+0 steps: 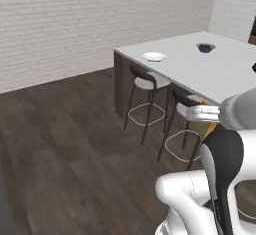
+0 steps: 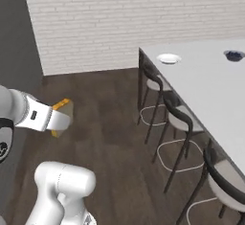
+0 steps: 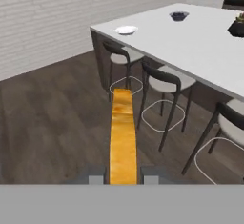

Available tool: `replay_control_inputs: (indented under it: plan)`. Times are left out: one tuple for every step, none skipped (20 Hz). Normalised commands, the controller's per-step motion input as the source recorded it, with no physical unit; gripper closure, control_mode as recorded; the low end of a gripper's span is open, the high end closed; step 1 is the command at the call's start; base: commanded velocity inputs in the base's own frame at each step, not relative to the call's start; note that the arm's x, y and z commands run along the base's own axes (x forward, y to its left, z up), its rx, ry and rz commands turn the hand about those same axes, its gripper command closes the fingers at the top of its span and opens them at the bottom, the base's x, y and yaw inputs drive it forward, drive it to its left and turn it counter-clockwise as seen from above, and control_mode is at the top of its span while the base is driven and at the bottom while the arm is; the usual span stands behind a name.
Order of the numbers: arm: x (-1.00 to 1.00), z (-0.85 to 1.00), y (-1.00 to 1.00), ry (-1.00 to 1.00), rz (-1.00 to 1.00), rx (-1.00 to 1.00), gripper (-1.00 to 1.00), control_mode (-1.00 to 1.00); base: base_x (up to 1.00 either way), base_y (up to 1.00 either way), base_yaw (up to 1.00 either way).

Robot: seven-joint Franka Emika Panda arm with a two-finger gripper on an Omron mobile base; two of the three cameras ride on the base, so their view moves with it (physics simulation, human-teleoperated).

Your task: Start the toaster. Once the lever pops up, take the bread to the plate on the dining counter.

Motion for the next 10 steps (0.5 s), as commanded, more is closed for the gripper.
replay_control_inputs:
  plan:
    - [0.0,0.0,0.0,0.0,0.0,0.0,1.0,1.0,1.0,0.92,-0.53]
    - [0.0,0.0,0.0,0.0,0.0,0.0,1.0,1.0,1.0,0.86,-0.55]
    - [0.0,0.0,0.0,0.0,0.0,0.0,1.0,1.0,1.0,0.86,-0.55]
    - [0.0,0.0,0.0,0.0,0.0,0.0,1.0,1.0,1.0,0.85,-0.55]
    - [0.0,0.0,0.0,0.0,0.0,0.0,1.0,1.0,1.0,0.81,-0.57]
    - [0.0,0.0,0.0,0.0,0.0,0.0,1.0,1.0,1.0,0.79,-0.58]
    - [0.0,0.0,0.0,0.0,0.0,0.0,1.0,1.0,1.0,0.78,-0.59]
    - [0.0,0.0,0.0,0.0,0.0,0.0,1.0,1.0,1.0,0.77,-0.59]
    - [0.0,0.0,0.0,0.0,0.0,0.0,1.0,1.0,1.0,0.78,-0.59]
    - [0.0,0.0,0.0,0.0,0.0,0.0,1.0,1.0,1.0,0.8,-0.58]
